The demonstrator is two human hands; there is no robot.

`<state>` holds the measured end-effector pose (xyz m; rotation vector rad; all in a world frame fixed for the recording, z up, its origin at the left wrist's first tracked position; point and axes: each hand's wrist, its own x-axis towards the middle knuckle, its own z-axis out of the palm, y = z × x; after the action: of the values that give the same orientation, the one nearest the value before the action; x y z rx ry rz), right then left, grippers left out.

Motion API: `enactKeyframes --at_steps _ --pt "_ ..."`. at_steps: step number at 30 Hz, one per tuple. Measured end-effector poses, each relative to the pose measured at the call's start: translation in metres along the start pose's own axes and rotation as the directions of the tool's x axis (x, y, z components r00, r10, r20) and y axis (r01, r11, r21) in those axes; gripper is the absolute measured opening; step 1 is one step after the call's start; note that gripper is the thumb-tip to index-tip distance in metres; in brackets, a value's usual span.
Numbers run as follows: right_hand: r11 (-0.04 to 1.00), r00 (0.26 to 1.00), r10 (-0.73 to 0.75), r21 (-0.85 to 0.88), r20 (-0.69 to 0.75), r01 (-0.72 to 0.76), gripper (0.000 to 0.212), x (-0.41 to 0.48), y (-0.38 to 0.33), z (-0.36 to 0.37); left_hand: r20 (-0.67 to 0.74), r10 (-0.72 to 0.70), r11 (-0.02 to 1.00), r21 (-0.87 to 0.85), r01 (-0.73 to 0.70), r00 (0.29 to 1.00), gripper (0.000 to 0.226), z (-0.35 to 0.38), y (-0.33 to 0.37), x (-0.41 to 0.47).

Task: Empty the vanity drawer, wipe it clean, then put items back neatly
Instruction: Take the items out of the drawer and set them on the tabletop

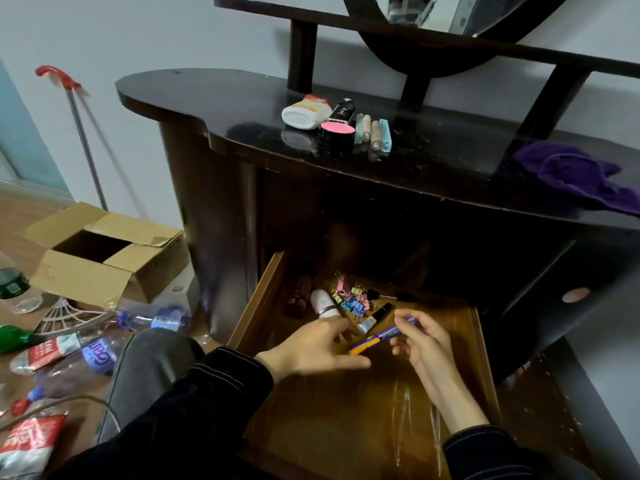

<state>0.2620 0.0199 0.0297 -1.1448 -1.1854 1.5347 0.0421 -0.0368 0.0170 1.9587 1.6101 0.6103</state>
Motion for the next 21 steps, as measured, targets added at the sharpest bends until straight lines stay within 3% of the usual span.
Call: enactKeyframes --at_steps 3,5,8,11,15,21 --pt "0.988 0.989 0.066 0.132 0.133 -0.083 0.035 0.0 -0.001 0.003 -0.001 0.026 0.999 0.037 -0.026 1.0 0.037 0.002 0.002 -0.001" --pt "0.977 0.977 0.08 0.178 0.198 -0.116 0.037 0.0 -0.001 0.002 -0.046 0.013 1.0 0.013 -0.012 0.999 0.016 -0.003 0.004 -0.002" --pt "0.976 0.972 0.099 0.169 0.214 -0.136 0.032 0.002 0.0 0.0 -0.176 -0.004 1.0 -0.007 0.003 0.984 0.023 -0.01 0.005 -0.002" --pt "0.969 0.979 0.16 -0.208 0.125 -0.132 0.023 0.005 0.011 -0.001 -0.322 -0.02 1.0 -0.009 0.018 0.947 0.019 -0.021 0.002 -0.002" --pt "0.705 0.961 0.242 -0.705 0.131 -0.082 0.017 0.006 0.037 0.003 -0.429 -0.034 0.999 -0.005 0.035 0.903 0.019 -0.035 -0.003 -0.006" --pt "0.517 0.957 0.197 -0.852 0.213 0.083 0.043 -0.001 0.057 0.064 -0.53 -0.091 0.995 -0.07 0.064 0.843 0.016 -0.047 -0.005 -0.006"
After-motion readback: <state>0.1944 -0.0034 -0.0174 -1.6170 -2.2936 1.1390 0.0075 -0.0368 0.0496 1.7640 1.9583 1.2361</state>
